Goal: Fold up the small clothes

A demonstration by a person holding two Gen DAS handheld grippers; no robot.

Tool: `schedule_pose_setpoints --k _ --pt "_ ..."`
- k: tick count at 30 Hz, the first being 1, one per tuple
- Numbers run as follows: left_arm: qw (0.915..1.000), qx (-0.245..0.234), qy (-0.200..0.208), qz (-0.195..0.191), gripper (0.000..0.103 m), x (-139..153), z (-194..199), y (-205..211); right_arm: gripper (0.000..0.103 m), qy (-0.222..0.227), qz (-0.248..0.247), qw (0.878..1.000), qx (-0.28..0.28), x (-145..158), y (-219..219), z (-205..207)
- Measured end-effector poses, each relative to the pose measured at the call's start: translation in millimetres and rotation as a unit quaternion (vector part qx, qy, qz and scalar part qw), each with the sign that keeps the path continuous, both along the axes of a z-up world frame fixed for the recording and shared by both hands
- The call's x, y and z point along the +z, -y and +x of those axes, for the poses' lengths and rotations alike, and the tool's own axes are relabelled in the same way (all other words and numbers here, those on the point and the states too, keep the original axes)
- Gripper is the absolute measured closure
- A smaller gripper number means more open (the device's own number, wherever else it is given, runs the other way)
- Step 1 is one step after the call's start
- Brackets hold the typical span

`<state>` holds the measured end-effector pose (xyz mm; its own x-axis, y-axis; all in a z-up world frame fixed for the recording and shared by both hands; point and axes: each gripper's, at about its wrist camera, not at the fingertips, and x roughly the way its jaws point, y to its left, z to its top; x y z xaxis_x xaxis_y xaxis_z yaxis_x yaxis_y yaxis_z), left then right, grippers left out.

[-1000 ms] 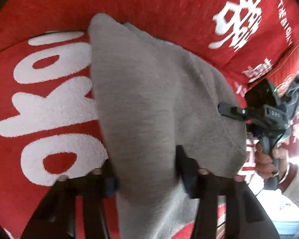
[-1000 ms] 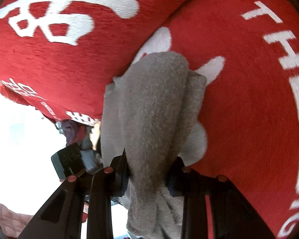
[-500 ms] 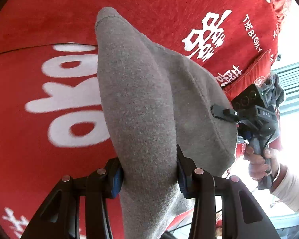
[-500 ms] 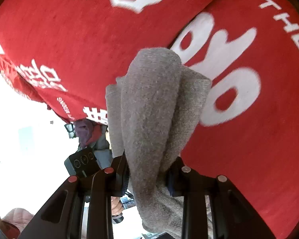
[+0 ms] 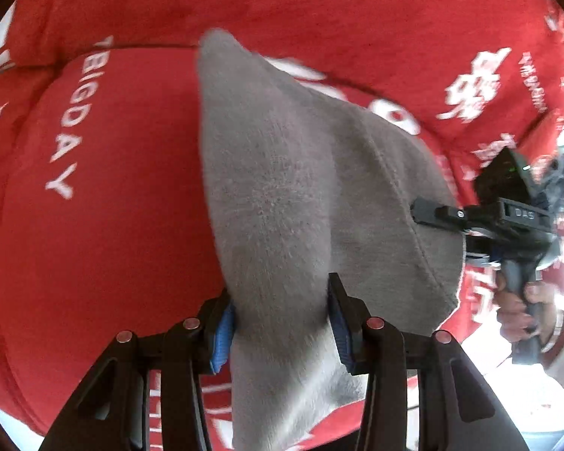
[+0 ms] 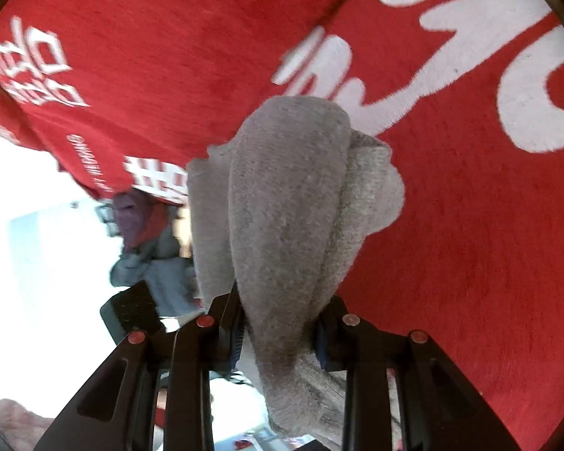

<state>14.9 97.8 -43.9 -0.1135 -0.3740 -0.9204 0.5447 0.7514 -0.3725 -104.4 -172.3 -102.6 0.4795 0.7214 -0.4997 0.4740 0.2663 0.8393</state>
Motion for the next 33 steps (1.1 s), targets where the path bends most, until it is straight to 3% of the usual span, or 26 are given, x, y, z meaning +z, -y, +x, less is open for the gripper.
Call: schedule_pose_setpoints --k 4,6,11,13,14,15,22,24,25,27,33 --pt "0.9996 0.019 0.017 0.009 0.055 1 6 -15 0.062 -0.052 -0.099 0.993 0.028 -7 0 12" --pt "0.9987 0.030 0.030 0.028 0.040 6 6 -18 0.051 -0.080 -0.152 0.984 0.043 -1 2 14" --pt "0.9949 0.043 0.067 0.062 0.038 22 -3 -23 0.051 -0.098 -0.237 0.963 0.077 29 6 -5" --pt "0.9935 0.048 0.080 0.066 0.023 30 -10 -22 0.051 -0.090 -0.236 0.965 0.073 45 1 -8" --pt "0.9924 0.050 0.088 0.069 0.006 33 -13 -22 0.051 -0.087 -0.229 0.967 0.069 50 -1 -12" --pt "0.9909 0.054 0.100 0.072 0.004 37 -16 -22 0.051 -0.085 -0.218 0.970 0.064 54 -5 -19" --pt "0.9844 0.063 0.123 0.108 0.004 46 -27 -16 0.051 -0.107 -0.170 0.978 0.050 44 -42 -39" --pt "0.9818 0.067 0.131 0.120 0.004 48 -29 -16 0.081 -0.113 -0.179 0.977 0.036 41 -45 -40" --pt "0.9807 0.069 0.131 0.128 0.004 48 -29 -16 0.085 -0.121 -0.197 0.972 0.038 40 -45 -39" --pt "0.9807 0.071 0.125 0.133 0.004 47 -30 -18 0.085 -0.136 -0.245 0.958 0.056 35 -49 -36" --pt "0.9799 0.085 0.115 0.139 0.004 50 -31 -25 0.086 -0.133 -0.271 0.950 0.079 31 -51 -39"
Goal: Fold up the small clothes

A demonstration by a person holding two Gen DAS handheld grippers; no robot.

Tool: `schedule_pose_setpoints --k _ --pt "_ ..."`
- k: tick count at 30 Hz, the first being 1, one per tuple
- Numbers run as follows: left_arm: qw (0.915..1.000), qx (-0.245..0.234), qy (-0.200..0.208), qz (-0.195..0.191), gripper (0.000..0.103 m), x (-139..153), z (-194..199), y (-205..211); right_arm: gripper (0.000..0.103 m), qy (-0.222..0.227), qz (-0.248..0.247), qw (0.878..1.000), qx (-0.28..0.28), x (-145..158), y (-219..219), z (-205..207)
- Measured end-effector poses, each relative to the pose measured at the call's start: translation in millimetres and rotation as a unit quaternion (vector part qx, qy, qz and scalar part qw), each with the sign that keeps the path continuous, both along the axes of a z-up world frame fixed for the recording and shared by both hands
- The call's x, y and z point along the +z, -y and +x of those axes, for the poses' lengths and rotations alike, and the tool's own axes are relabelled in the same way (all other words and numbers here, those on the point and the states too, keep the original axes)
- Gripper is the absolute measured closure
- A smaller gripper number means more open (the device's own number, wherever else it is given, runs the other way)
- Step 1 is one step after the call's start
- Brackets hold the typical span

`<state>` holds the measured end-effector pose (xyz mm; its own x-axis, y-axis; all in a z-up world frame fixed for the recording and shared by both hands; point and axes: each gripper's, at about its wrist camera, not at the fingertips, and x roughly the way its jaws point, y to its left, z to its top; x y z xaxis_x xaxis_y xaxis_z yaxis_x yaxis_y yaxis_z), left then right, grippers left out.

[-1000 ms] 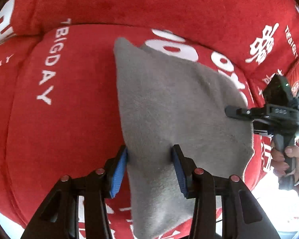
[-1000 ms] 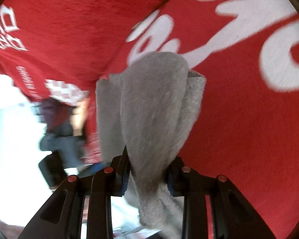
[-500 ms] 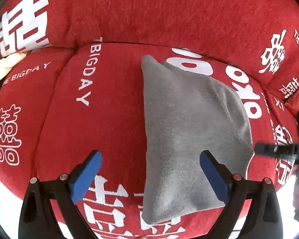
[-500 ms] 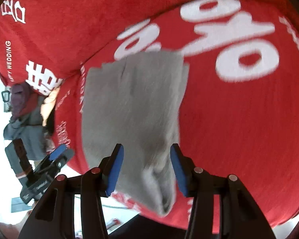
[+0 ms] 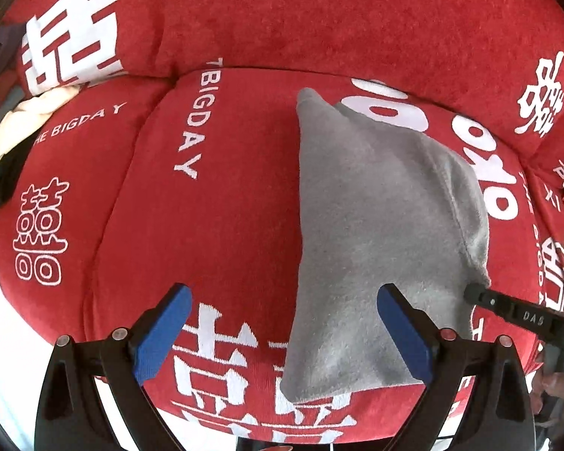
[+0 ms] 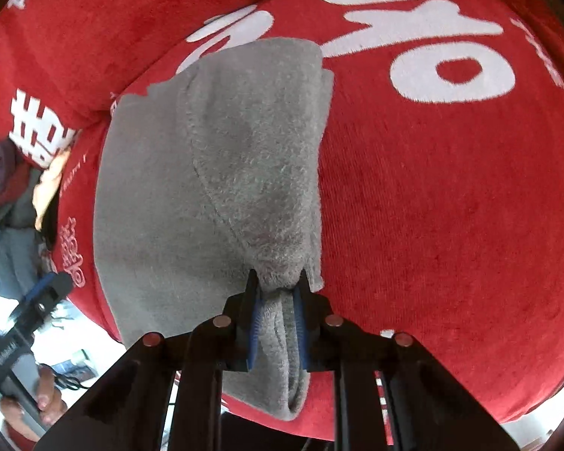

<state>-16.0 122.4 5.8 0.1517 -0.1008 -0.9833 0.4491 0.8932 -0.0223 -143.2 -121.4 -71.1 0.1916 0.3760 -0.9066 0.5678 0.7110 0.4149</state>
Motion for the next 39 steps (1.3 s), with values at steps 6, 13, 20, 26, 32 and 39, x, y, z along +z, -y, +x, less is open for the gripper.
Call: schedule_pose_setpoints --k 6,13,20,26,32,39 --pt "0.9994 -0.004 0.015 0.031 0.004 9 -4 -2 0.074 -0.015 0.012 1.000 -0.014 16 3 -15" --pt "0.9979 -0.046 -0.011 0.044 0.001 27 -17 5 0.044 -0.028 -0.026 0.999 -0.003 65 -12 -20" --pt "0.9972 -0.064 -0.025 0.031 0.001 59 -29 6 0.018 -0.035 -0.090 0.995 0.012 105 -36 -16" --pt "0.9973 -0.067 -0.006 0.031 0.001 85 -26 4 0.000 -0.018 -0.125 0.992 0.010 137 -49 -13" --pt "0.9968 -0.070 -0.005 0.039 0.001 100 -27 2 0.000 -0.034 -0.127 0.991 0.019 154 -57 -6" --pt "0.9966 -0.065 -0.020 0.047 0.001 111 -33 0 0.000 -0.053 -0.111 0.992 0.003 173 -60 -12"
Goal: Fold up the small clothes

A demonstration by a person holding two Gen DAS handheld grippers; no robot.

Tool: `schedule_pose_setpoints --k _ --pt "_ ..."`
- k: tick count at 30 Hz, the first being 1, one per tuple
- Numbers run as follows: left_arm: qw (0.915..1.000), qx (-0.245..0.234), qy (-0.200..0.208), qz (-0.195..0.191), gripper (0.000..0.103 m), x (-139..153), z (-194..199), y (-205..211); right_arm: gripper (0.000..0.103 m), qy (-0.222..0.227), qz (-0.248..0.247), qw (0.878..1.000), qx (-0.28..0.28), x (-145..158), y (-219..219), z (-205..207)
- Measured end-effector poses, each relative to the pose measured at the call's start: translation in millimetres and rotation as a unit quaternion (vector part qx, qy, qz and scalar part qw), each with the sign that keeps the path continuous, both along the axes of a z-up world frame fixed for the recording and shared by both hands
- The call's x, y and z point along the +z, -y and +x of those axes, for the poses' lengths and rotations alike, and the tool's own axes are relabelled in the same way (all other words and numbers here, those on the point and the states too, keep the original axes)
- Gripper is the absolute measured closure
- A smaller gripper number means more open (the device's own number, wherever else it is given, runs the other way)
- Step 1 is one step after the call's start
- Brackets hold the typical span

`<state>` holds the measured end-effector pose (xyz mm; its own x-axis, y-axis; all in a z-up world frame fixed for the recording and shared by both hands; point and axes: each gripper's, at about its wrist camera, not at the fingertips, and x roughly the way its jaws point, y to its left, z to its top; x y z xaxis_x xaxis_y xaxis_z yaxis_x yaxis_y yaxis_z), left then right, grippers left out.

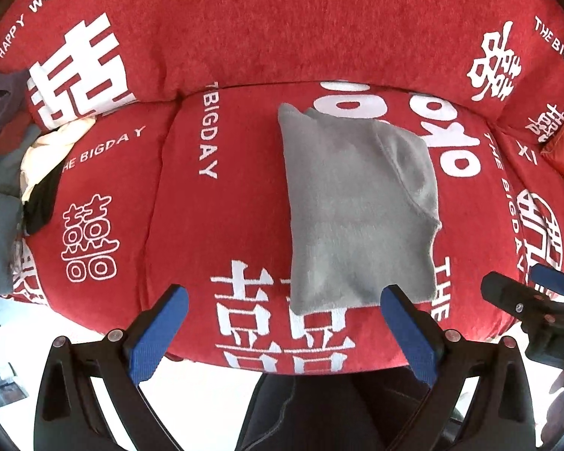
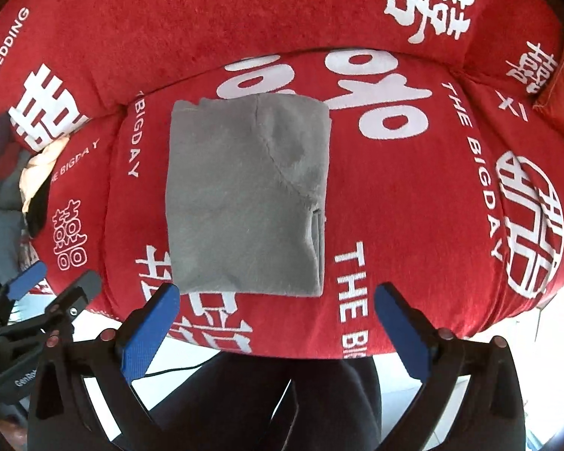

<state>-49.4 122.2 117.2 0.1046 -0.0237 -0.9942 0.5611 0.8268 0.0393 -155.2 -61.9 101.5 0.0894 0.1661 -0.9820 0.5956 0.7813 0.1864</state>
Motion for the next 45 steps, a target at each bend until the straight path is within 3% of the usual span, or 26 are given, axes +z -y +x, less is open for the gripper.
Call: schedule_pose_setpoints --k 12,45 --pt "1.0000 0.003 0.003 0.000 0.001 14 -6 0 0.000 -0.009 -0.021 1.000 -0.001 19 -1 0" --pt "0.9998 0.018 0.005 0.001 0.001 26 -16 -14 0.000 -0.012 -0.053 0.998 0.009 34 -8 -2"
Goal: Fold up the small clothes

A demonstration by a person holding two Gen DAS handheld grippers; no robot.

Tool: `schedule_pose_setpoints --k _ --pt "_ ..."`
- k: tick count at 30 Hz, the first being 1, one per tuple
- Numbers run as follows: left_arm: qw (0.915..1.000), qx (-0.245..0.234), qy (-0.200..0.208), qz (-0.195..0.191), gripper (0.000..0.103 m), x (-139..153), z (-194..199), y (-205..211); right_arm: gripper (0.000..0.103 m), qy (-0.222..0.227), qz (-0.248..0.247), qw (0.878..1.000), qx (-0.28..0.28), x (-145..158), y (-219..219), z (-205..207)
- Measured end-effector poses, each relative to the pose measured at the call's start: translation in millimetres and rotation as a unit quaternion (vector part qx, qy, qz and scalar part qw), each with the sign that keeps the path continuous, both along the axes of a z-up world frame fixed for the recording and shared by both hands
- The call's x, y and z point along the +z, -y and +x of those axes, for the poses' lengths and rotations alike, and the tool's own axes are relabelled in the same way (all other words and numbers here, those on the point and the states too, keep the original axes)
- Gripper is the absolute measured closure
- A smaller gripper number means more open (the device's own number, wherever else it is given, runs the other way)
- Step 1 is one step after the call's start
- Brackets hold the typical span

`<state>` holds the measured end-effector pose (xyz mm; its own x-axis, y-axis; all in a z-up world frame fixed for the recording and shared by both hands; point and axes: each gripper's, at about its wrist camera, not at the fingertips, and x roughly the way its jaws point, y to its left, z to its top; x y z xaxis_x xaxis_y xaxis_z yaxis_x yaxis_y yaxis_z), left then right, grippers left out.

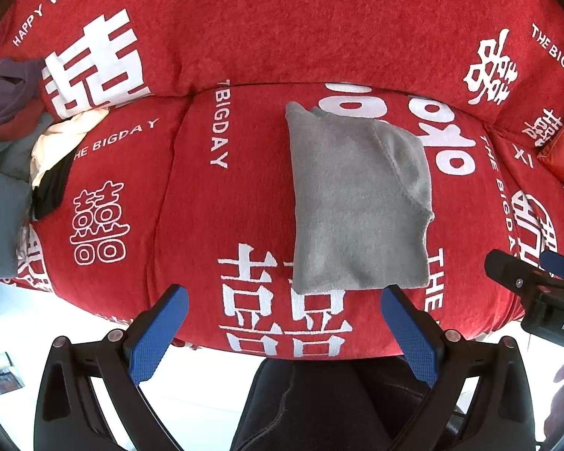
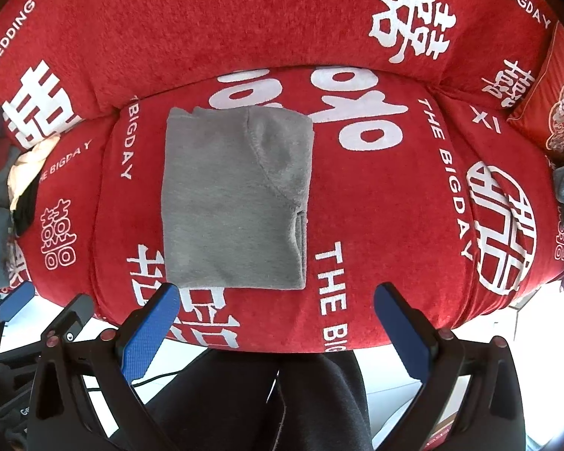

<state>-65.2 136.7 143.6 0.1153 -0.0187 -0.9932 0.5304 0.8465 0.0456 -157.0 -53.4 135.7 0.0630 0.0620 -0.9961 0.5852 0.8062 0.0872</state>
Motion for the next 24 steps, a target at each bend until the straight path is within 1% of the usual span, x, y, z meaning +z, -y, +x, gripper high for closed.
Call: schedule_pose_setpoints --k 6,24 --pt "1.0000 0.004 0.004 0.006 0.001 -1.1 -2.9 -3.8 0.000 0.003 -0.006 1.000 0.004 1.4 -2.2 -0.4" --pt "1.0000 0.003 0.004 -0.001 0.001 -0.9 -6.3 -6.3 0.000 0.005 -0.022 1.000 0.008 7.5 -8.1 0.5"
